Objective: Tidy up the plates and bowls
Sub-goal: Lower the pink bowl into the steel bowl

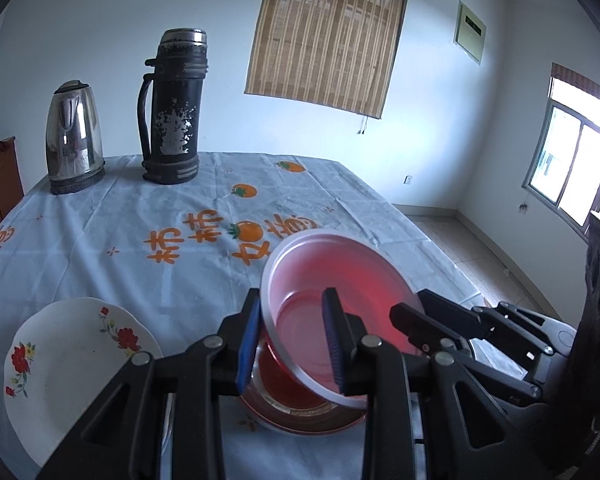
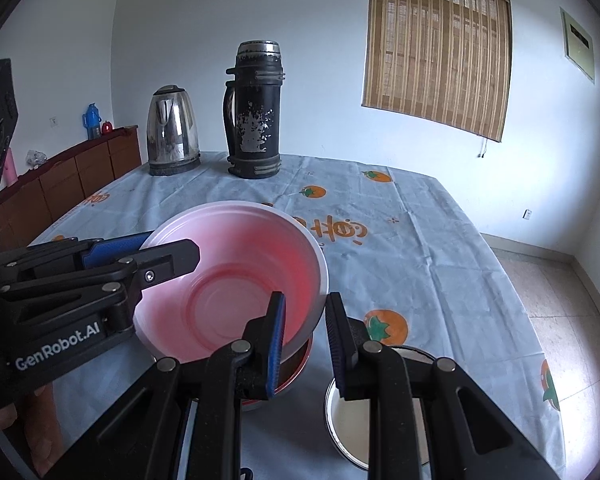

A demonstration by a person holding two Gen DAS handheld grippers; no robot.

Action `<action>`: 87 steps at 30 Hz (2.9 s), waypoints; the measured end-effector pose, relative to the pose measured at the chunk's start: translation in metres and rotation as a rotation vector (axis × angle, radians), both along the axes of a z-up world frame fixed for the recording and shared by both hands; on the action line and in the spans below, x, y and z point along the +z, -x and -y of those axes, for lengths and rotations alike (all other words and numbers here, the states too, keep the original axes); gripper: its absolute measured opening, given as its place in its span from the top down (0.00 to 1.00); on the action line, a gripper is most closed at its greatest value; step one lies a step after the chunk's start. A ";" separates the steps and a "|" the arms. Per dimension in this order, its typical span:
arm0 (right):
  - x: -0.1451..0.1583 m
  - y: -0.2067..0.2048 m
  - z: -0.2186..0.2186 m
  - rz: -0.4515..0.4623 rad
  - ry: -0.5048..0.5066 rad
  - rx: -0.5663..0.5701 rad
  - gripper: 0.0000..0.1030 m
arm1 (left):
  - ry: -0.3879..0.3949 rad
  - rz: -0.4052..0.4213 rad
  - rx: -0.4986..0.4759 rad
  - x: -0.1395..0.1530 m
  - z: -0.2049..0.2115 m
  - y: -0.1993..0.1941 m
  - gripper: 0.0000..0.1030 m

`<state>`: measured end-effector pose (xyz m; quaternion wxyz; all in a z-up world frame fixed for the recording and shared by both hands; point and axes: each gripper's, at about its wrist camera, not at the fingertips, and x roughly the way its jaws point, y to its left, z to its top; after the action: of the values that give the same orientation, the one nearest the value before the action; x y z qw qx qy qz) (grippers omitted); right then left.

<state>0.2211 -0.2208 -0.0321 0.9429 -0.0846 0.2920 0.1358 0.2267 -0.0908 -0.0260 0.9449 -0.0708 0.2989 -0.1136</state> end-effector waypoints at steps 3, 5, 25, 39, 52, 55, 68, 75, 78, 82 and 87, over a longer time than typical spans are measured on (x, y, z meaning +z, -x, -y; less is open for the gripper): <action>-0.005 -0.003 -0.002 -0.006 0.002 -0.003 0.78 | 0.004 0.005 -0.001 -0.002 -0.001 0.001 0.72; -0.008 -0.006 -0.004 -0.013 0.006 -0.003 0.78 | -0.005 0.006 0.007 -0.003 -0.001 0.000 0.72; -0.021 -0.014 -0.011 -0.045 0.029 -0.008 0.78 | -0.031 -0.031 0.018 -0.024 -0.004 -0.012 0.72; -0.023 -0.018 -0.010 -0.045 0.045 -0.019 0.78 | -0.052 -0.068 0.008 -0.033 0.001 -0.015 0.72; -0.026 -0.019 -0.011 -0.054 0.058 -0.021 0.78 | -0.067 -0.093 0.003 -0.037 0.001 -0.018 0.72; -0.026 -0.021 -0.012 -0.058 0.063 -0.021 0.78 | -0.068 -0.098 0.002 -0.037 0.001 -0.018 0.72; -0.028 -0.020 -0.013 -0.071 0.072 -0.019 0.78 | -0.053 -0.143 -0.005 -0.044 -0.001 -0.023 0.72; -0.030 -0.021 -0.014 -0.082 0.072 -0.011 0.78 | -0.064 -0.156 -0.004 -0.047 0.000 -0.025 0.73; -0.032 -0.023 -0.014 -0.094 0.072 -0.010 0.78 | -0.070 -0.152 -0.006 -0.047 0.001 -0.024 0.73; -0.035 -0.024 -0.013 -0.101 0.075 -0.007 0.78 | -0.072 -0.149 -0.008 -0.047 0.001 -0.024 0.72; -0.035 -0.025 -0.014 -0.102 0.077 -0.004 0.78 | -0.071 -0.148 -0.009 -0.047 0.001 -0.024 0.72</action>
<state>0.2456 -0.2072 -0.0673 0.9231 -0.1130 0.3449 0.1269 0.2509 -0.0917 -0.0728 0.9216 -0.0443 0.3719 -0.1016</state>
